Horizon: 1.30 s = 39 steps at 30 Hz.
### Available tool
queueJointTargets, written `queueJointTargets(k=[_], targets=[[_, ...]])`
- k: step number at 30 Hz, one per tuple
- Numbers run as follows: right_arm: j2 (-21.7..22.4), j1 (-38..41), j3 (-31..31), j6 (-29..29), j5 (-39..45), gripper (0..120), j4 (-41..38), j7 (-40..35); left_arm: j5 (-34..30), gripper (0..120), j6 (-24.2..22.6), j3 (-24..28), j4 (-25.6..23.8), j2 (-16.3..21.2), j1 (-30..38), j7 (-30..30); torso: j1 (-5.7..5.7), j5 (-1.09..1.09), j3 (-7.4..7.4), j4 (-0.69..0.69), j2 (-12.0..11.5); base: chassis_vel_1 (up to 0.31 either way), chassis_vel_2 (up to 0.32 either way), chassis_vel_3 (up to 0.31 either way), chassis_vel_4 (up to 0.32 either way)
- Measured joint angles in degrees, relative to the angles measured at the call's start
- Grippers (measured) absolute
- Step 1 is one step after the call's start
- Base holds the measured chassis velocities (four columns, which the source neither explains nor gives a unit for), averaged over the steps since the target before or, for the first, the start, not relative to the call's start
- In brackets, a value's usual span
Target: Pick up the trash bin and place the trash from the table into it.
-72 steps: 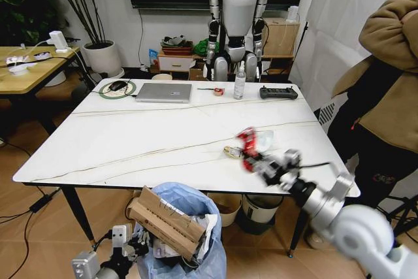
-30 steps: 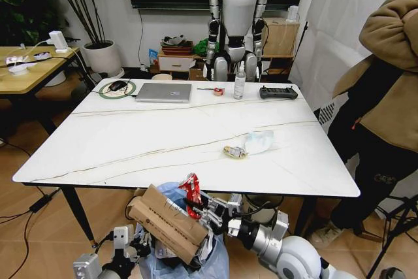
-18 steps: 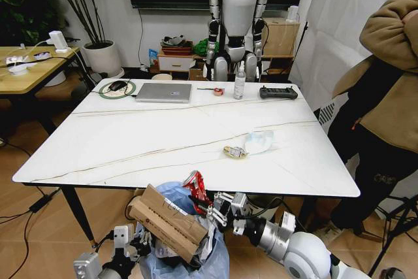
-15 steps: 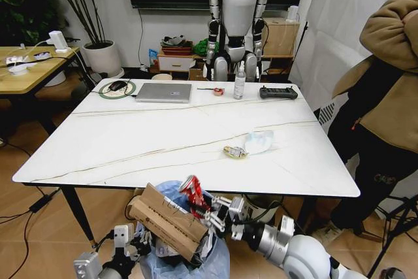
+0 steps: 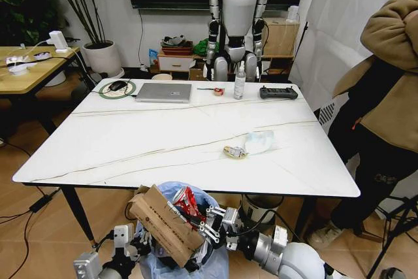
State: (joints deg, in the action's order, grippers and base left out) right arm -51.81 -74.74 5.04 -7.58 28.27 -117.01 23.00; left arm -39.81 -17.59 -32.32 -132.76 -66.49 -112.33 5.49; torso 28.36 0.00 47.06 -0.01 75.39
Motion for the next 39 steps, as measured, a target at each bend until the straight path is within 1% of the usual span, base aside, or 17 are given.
queueJointTargets(k=[9,14,15,16,17,18,21,22,23,24,26,27,30,31,33,39], targets=[[0.5,-0.1,-0.3,-0.1,0.0,18,-0.5,-0.1,0.0,0,0.0,0.0,0.0,0.1,0.0,0.0,0.00,0.00,0.00,0.00,0.0,0.000,0.000,0.000,0.000],[0.6,-0.4,-0.5,-0.3,0.0,37,-0.5,0.1,0.0,0,0.0,-0.1,0.0,0.2,0.0,0.0,0.00,0.00,0.00,0.00,0.0,0.000,0.000,0.000,0.000],[0.6,-0.4,-0.6,-0.4,0.0,43,-0.5,0.1,0.0,0,0.0,-0.1,0.0,0.2,0.0,0.0,0.00,0.00,0.00,0.00,0.0,0.000,0.000,0.000,0.000],[0.6,-0.4,-0.6,-0.4,0.0,43,-0.5,0.1,0.0,0,0.0,-0.1,0.0,0.2,0.0,0.0,0.00,0.00,0.00,0.00,0.0,0.000,0.000,0.000,0.000],[0.6,-0.4,-0.6,-0.4,0.0,48,-0.5,0.1,0.0,0,0.0,-0.1,0.0,0.2,0.1,0.0,0.00,0.00,0.00,0.00,0.0,0.000,0.000,0.000,0.000],[0.6,-0.4,-0.7,-0.4,0.1,49,-0.5,0.1,0.0,0,0.0,-0.1,0.0,0.2,0.1,0.0,0.00,0.00,0.00,0.00,0.0,0.000,0.000,0.000,0.000],[0.7,-0.5,-0.9,-0.5,0.2,63,-0.5,0.2,-0.1,0,0.0,-0.1,0.0,0.2,0.1,0.0,0.00,0.00,0.00,0.00,0.0,0.000,0.000,0.000,0.000],[0.7,-0.5,-0.9,-0.5,0.2,63,-0.5,0.2,-0.1,0,0.0,-0.1,0.0,0.2,0.1,0.0,0.00,0.00,0.00,0.00,0.0,0.000,0.000,0.000,0.000],[0.7,-0.5,-1.0,-0.6,0.2,68,-0.5,0.2,-0.1,0,0.0,-0.1,0.0,0.2,0.1,0.0,0.00,0.00,0.00,0.00,0.0,0.000,0.000,0.000,0.000],[0.8,-0.5,-1.0,-0.6,0.2,69,-0.5,0.2,-0.1,0,0.0,-0.1,0.0,0.2,0.1,0.0,0.00,0.00,0.00,0.00,0.0,0.000,0.000,0.000,0.000],[0.8,-0.5,-1.1,-0.6,0.3,77,-0.5,0.2,-0.1,0,0.0,-0.2,0.0,0.2,0.2,0.0,0.00,0.00,0.00,0.00,0.0,0.000,0.000,0.000,0.000],[0.8,-0.5,-1.1,-0.6,0.3,84,-0.4,0.2,-0.2,0,0.0,-0.2,0.0,0.2,0.2,0.0,0.00,0.00,0.00,0.00,0.0,0.000,0.000,0.000,0.000],[0.9,-0.5,-1.2,-0.6,0.3,88,-0.4,0.2,-0.2,0,0.0,-0.2,0.0,0.2,0.2,0.0,0.00,0.00,0.00,0.00,0.0,0.000,0.000,0.000,0.000],[0.9,-0.5,-1.2,-0.6,0.4,98,-0.4,0.2,-0.2,0,-0.1,-0.2,0.0,0.2,0.2,0.1,0.00,0.00,0.00,0.00,0.0,0.000,0.000,0.000,0.000],[1.1,-0.6,-1.4,-0.7,0.4,100,-0.5,0.2,-0.2,0,-0.1,-0.2,0.0,0.3,0.3,0.1,0.00,0.00,0.00,0.00,0.0,0.000,0.000,0.000,0.000],[1.3,-0.9,-2.1,-0.7,1.1,100,-1.6,0.2,-0.3,0,-0.1,-0.2,0.2,0.3,0.4,0.1,0.00,0.00,0.00,0.00,0.0,0.000,0.000,0.000,0.000]])
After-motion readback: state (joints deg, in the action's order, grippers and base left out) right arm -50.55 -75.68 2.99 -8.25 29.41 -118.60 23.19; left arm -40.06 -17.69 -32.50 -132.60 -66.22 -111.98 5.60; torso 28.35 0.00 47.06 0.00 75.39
